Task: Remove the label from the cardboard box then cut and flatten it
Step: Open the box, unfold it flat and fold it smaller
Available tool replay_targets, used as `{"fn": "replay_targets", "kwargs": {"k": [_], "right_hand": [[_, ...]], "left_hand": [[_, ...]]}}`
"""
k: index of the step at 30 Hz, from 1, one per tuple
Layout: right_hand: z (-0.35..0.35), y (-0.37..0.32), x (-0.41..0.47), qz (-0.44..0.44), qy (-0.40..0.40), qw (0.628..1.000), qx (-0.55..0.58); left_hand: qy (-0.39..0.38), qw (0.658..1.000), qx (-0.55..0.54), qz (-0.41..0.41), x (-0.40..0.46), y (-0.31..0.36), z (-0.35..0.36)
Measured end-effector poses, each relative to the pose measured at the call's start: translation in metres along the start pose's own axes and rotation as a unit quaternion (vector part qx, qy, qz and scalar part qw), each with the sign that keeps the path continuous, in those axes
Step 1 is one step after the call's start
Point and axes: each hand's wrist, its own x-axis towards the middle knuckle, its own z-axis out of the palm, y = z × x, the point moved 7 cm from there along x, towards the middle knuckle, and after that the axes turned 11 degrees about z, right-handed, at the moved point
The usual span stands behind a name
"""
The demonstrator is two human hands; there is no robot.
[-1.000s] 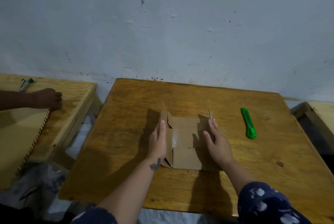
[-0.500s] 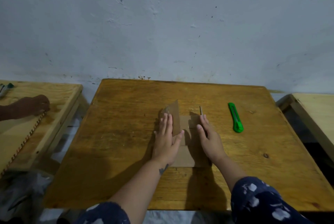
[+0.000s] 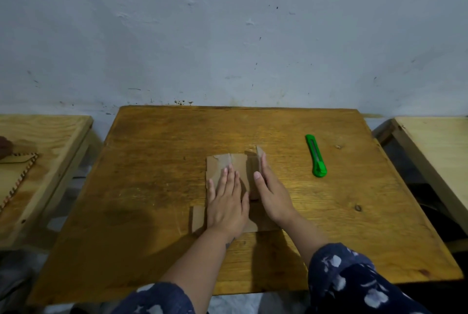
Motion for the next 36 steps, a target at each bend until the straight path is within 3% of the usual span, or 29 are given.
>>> {"fn": "replay_targets", "kwargs": {"k": [7,16,20,24,29,36], "right_hand": [[0.026,0.006,0.005,0.002,-0.019,0.995,-0.098],[0.036,0.016,0.008,-0.067,0.019,0.962,-0.263],[0.037,0.017,0.008,-0.068,0.018,0.956,-0.285],[0.038,0.017,0.008,-0.065,0.022,0.952,-0.299],[0.036,0.016,0.008,-0.06,0.029,0.954,-0.291],[0.023,0.012,0.007,-0.054,0.019,0.987,-0.152]], "left_hand": [[0.006,1.0,0.026,-0.001,0.001,0.0,0.006],[0.049,0.996,-0.078,0.011,-0.002,-0.004,-0.004],[0.028,0.991,-0.124,0.03,-0.002,-0.01,-0.017],[0.096,0.989,-0.103,0.053,-0.015,-0.038,-0.048],[0.148,0.972,-0.184,0.012,-0.034,-0.082,-0.051],[0.11,0.957,-0.267,-0.016,-0.027,-0.077,-0.032]]}}
